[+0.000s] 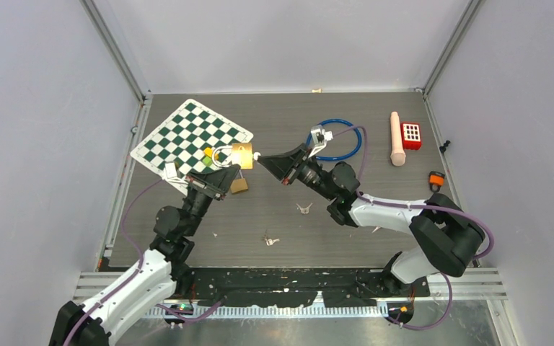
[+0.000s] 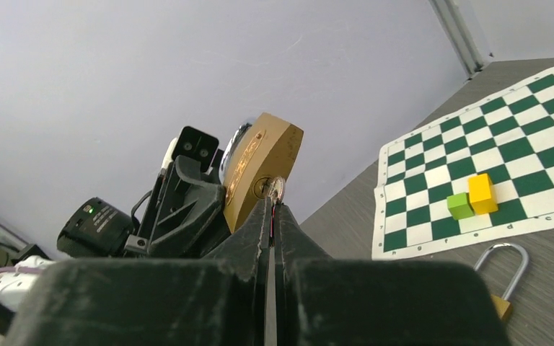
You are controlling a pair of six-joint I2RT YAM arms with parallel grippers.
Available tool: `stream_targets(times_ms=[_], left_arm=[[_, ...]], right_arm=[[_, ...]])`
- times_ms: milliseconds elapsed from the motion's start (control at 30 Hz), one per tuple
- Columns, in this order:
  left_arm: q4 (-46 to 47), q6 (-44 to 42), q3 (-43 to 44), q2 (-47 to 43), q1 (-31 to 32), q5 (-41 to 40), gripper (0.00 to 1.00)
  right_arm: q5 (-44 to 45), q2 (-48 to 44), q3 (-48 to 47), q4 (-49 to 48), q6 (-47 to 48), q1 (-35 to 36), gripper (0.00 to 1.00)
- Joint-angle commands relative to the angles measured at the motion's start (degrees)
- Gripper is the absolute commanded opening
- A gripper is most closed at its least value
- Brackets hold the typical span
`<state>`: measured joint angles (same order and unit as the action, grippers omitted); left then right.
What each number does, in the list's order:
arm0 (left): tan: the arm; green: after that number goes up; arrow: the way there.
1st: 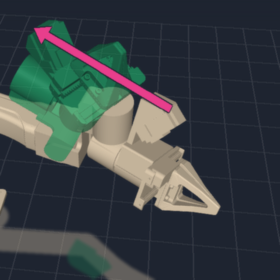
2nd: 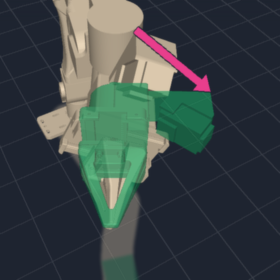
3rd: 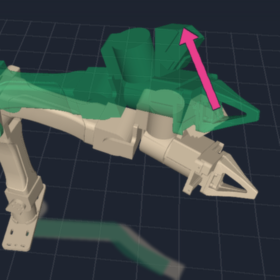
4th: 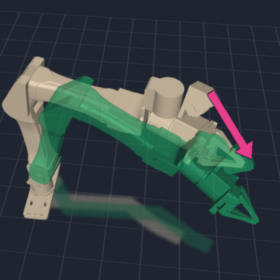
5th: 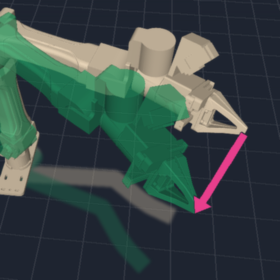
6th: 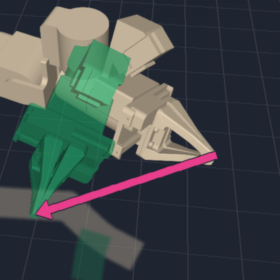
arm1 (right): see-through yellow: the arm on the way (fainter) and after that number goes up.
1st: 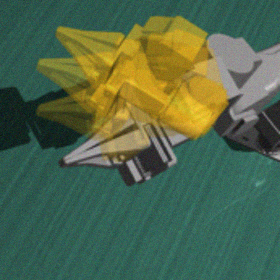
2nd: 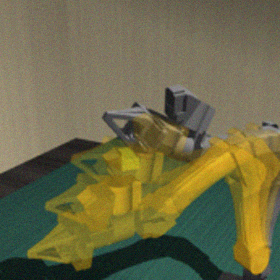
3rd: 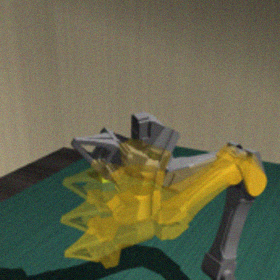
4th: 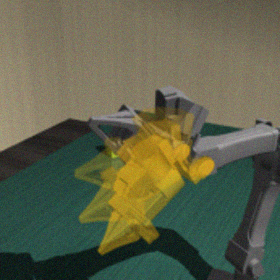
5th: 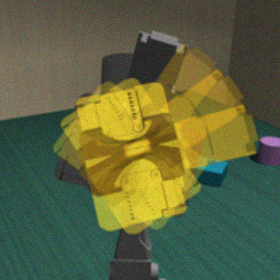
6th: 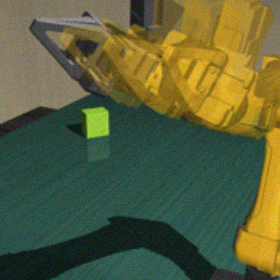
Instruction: Unlock with the key
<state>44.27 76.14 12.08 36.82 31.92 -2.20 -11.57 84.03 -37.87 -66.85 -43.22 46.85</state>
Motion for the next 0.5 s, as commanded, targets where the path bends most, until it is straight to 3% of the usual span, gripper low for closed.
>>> stream_targets(times_ms=[0,167,300,367,467], left_arm=[[3.45,-4.52,3.45,-2.77,1.38,3.25,0.00],[3.55,-6.07,3.97,-3.51,1.22,3.02,0.00],[4.37,-5.90,3.96,-3.42,1.19,3.18,0.00],[4.40,-5.47,3.81,-3.63,1.21,2.86,0.00],[4.64,-4.66,3.50,-3.90,1.08,2.65,0.00]], right_arm=[[-12.52,-0.14,1.25,-5.25,0.40,2.63,0.05],[-13.33,-0.75,2.37,-6.97,0.40,2.68,0.08],[-13.35,-1.43,2.16,-6.80,0.34,2.63,0.24],[-13.33,-1.84,2.29,-6.91,0.21,2.61,0.39],[-12.94,-1.80,2.91,-7.87,-1.29,1.90,0.49]])
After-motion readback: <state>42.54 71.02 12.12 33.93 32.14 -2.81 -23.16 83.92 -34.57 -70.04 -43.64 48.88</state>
